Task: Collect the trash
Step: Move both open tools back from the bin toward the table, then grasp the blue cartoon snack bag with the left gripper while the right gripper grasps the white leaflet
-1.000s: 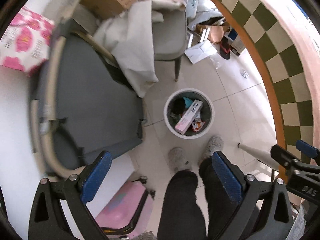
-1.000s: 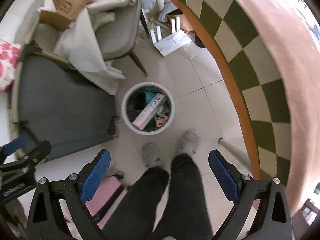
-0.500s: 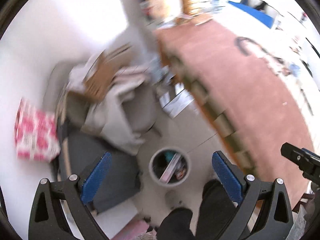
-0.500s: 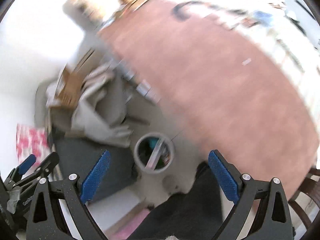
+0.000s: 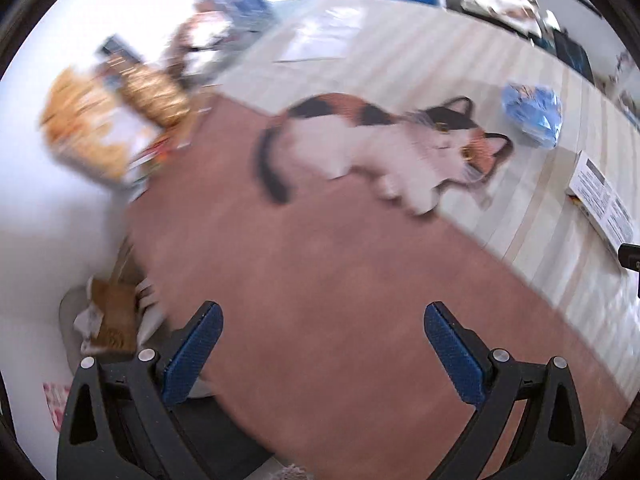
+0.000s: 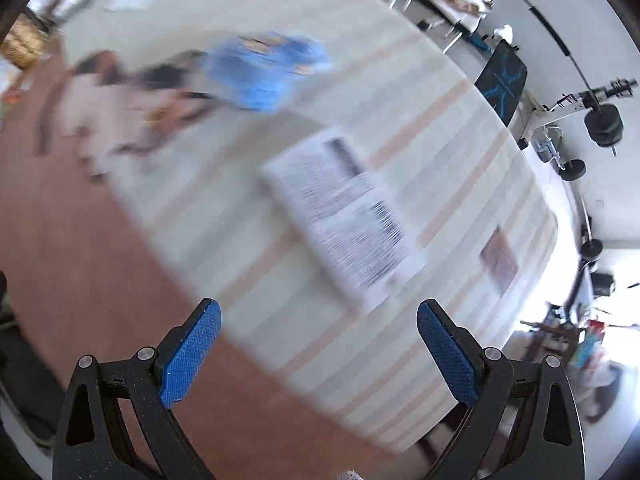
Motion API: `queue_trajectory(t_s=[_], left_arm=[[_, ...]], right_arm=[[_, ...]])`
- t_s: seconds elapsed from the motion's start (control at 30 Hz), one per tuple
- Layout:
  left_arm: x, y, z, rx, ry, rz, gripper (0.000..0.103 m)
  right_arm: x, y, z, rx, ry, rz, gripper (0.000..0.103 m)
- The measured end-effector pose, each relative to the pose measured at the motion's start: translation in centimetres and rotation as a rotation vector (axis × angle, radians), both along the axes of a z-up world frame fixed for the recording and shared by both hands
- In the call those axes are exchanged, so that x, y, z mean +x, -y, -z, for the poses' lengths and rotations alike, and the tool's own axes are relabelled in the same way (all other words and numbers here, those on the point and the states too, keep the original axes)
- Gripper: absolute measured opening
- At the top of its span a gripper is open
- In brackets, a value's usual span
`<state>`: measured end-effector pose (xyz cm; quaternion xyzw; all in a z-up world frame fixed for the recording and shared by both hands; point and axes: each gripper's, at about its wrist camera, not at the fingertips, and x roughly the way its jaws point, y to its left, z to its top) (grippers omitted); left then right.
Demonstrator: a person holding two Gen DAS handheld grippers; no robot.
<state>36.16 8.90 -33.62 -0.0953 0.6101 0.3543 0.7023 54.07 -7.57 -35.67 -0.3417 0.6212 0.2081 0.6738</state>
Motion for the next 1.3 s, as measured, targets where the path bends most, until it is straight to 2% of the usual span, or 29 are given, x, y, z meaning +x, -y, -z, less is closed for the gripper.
queue_trajectory(t_s=[0.1,0.23,0.3,0.37,0.4,0.5,0.53,0.67,0.7,0.77,0.83,0.93,1.03,1.1,1.17,1.2,1.23,1.3], left_arm=[[4.2,-0.2,2.0,-0.037,-0.031,0.014,0.103],[7.0,-1.0,3.1,-0.065,-0.049,0.036,0.103],[8.1,-1.5,3.1,-0.074,-0.052,0.047,0.103],[9.1,-2.0,3.0,-0.085,-0.049,0.053,0.103],[9.6,-2.2,2.8,-0.089,-0.047,0.058,0.103],[12.1,-2.6,2.1,-0.117,-0.014,0.095,0.103],[13.1,-2.5,1.7,-0.136,0.004,0.117,0.103],[18.6,-1.9,1.3,-0.271,0.063,0.225,0.103],[20.1,-1.6,1.6,-0.317,0.062,0.255,0.103],[22.8,-0.7,2.6,-0.373,0.03,0.316,0.103],[24.9,0.1,3.6,-0.393,0.002,0.367,0.103],[27.3,1.2,5.6,-0.4,-0.062,0.413,0.103],[28.4,1.8,6.8,-0.407,-0.091,0.424,0.102],[28.7,2.0,7.1,-0.411,-0.083,0.419,0.102],[28.9,2.2,7.1,-0.417,-0.064,0.411,0.095],[28.9,2.3,7.1,-0.418,-0.063,0.406,0.086],[28.8,2.2,7.2,-0.421,-0.062,0.402,0.081],[28.3,2.3,7.3,-0.421,-0.053,0.396,0.081]], right_arm=[[4.4,-0.6,3.5,-0.056,-0.063,-0.045,0.1],[7.2,-1.5,7.2,-0.068,-0.185,-0.105,0.1],[8.1,-1.5,7.8,-0.059,-0.208,-0.095,0.102],[8.9,-1.1,7.7,-0.001,-0.224,-0.055,0.098],[9.3,-0.9,7.5,0.012,-0.211,-0.035,0.092],[11.1,0.8,6.6,0.082,-0.208,0.145,0.089],[12.4,2.1,6.1,0.128,-0.198,0.251,0.089],[16.0,7.1,4.8,0.21,-0.119,0.539,0.088],[16.7,8.0,4.9,0.214,-0.111,0.586,0.089],[17.7,9.0,5.9,0.207,-0.164,0.632,0.089],[18.3,9.5,6.2,0.231,-0.197,0.637,0.092],[19.3,9.4,5.8,0.213,-0.155,0.562,0.097],[19.7,8.3,6.4,0.189,-0.161,0.494,0.097],[19.9,7.1,7.1,0.153,-0.148,0.456,0.097],[19.4,6.4,7.7,0.133,-0.132,0.441,0.097],[19.5,5.9,7.7,0.127,-0.123,0.438,0.097],[19.2,5.7,7.9,0.128,-0.117,0.441,0.096],[18.5,5.2,8.2,0.135,-0.105,0.443,0.096]])
